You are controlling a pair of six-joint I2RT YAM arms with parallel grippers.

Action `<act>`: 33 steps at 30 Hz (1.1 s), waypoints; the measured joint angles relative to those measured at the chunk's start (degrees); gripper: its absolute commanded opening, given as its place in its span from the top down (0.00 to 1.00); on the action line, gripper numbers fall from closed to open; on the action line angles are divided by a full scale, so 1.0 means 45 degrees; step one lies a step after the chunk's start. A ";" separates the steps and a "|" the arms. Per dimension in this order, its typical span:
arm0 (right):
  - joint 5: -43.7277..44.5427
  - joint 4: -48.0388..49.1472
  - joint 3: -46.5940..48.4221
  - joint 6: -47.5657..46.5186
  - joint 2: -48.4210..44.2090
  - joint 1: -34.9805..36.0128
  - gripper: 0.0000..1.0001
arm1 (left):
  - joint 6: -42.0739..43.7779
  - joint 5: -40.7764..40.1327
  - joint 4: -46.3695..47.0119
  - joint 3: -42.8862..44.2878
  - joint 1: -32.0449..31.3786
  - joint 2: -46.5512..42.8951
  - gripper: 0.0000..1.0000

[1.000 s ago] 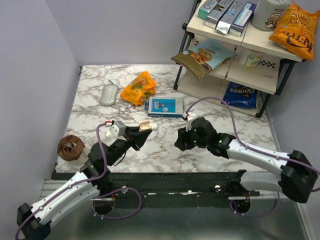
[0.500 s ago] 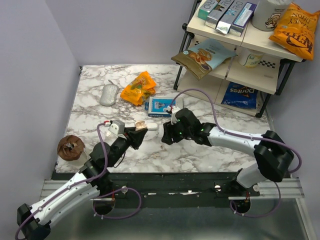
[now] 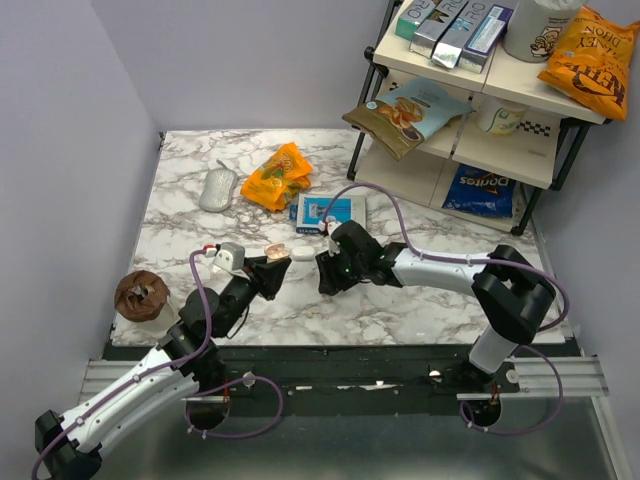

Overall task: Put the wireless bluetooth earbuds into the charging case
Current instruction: Pick up the earbud from the center of the board.

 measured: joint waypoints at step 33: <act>0.0019 -0.0437 0.0947 -0.0044 0.1472 0.0311 0.62 | -0.0010 -0.0034 -0.0097 0.0000 -0.0272 -0.0019 1.00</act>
